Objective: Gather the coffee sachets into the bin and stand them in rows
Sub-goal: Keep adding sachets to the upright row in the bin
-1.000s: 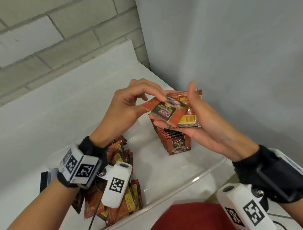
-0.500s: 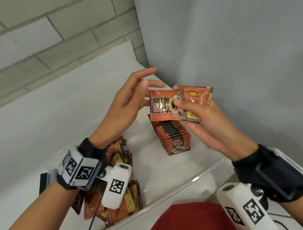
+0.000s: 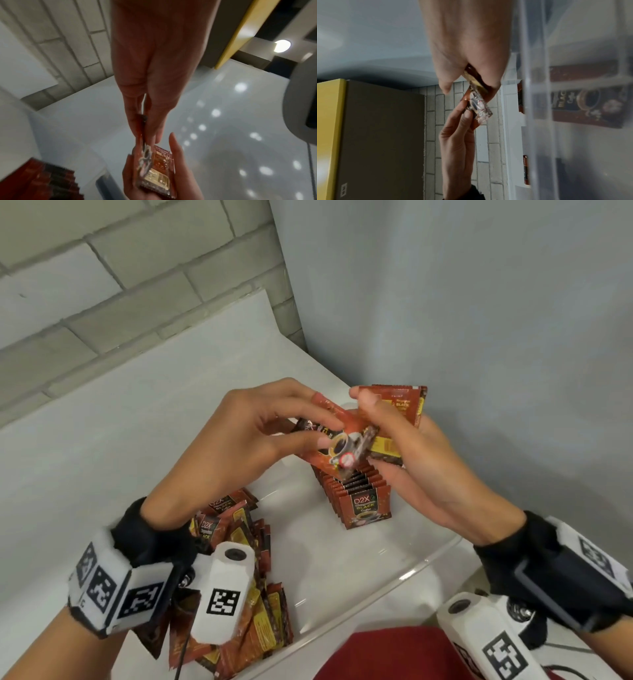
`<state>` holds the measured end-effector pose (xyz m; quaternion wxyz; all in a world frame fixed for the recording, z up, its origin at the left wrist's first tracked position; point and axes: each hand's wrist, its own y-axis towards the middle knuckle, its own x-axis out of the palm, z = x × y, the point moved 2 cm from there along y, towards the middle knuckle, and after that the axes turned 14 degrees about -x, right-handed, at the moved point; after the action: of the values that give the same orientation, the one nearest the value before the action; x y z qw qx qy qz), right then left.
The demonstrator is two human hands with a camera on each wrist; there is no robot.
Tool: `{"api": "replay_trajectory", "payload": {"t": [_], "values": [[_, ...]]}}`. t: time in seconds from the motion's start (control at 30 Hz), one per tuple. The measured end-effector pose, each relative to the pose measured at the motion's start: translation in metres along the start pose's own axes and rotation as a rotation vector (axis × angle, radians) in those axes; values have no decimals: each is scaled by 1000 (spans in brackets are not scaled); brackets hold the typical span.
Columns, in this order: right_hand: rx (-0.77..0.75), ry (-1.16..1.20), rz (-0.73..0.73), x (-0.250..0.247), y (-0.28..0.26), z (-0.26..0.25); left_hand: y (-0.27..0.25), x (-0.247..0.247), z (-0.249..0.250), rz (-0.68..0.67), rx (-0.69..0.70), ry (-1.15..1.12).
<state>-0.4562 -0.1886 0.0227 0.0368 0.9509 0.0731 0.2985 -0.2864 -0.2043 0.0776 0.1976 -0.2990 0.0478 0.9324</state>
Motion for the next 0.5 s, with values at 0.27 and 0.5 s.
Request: {"api": "replay_trajectory", "payload": {"t": [0.27,0.5], "values": [[-51,29,164,-6,6,0,-7,47,-1,-462,314,371],[-32,25,165,-5,5,0,1,86,-27,-590,346,558]]}}
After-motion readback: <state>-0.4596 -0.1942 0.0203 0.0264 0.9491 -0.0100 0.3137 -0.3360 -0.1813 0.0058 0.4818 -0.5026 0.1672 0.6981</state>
